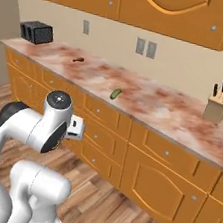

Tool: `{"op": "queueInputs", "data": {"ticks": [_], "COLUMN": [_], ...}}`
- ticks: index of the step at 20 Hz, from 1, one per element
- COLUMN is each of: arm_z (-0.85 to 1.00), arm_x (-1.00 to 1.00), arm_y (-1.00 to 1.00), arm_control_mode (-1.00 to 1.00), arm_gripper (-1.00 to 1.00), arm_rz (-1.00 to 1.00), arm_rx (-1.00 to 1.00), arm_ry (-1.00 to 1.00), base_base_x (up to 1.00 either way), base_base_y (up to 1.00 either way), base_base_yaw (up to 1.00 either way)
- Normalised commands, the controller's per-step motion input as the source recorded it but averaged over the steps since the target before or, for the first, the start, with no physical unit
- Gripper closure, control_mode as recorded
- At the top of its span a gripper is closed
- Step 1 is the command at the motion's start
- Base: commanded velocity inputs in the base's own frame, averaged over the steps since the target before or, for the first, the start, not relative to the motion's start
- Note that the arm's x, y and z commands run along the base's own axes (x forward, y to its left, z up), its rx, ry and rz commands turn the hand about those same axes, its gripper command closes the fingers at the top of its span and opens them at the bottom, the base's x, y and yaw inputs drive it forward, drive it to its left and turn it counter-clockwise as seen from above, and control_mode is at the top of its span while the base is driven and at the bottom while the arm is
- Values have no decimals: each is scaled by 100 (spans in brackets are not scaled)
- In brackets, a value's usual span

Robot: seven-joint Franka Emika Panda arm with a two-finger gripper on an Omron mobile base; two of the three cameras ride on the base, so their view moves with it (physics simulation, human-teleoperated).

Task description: Place the broccoli and cucumber inside the fridge drawer. Close the drawer after placing the vegetables.

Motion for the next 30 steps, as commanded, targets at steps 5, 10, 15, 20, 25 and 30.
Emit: {"op": "queueInputs", "data": {"ticks": [5,10,15,20,25,30], "arm_z": [0,0,0,0,0,-40], "arm_x": [0,0,0,0,0,73], "arm_y": [0,0,0,0,0,2], "arm_control_mode": [100,100,100,100,100,-100], "arm_gripper": [-100,-100,-100,-100,-100,-100], "arm_rz": [0,0,0,0,0,-7], "arm_rx": [0,0,0,0,0,-10], "arm_ry": [0,0,0,0,0,23], "base_base_x": [100,98,76,89,62,12], "base_base_y": [60,48,34,25,4,1], "base_base_yaw": [-33,-33,-32,-26,-19,-2]}}
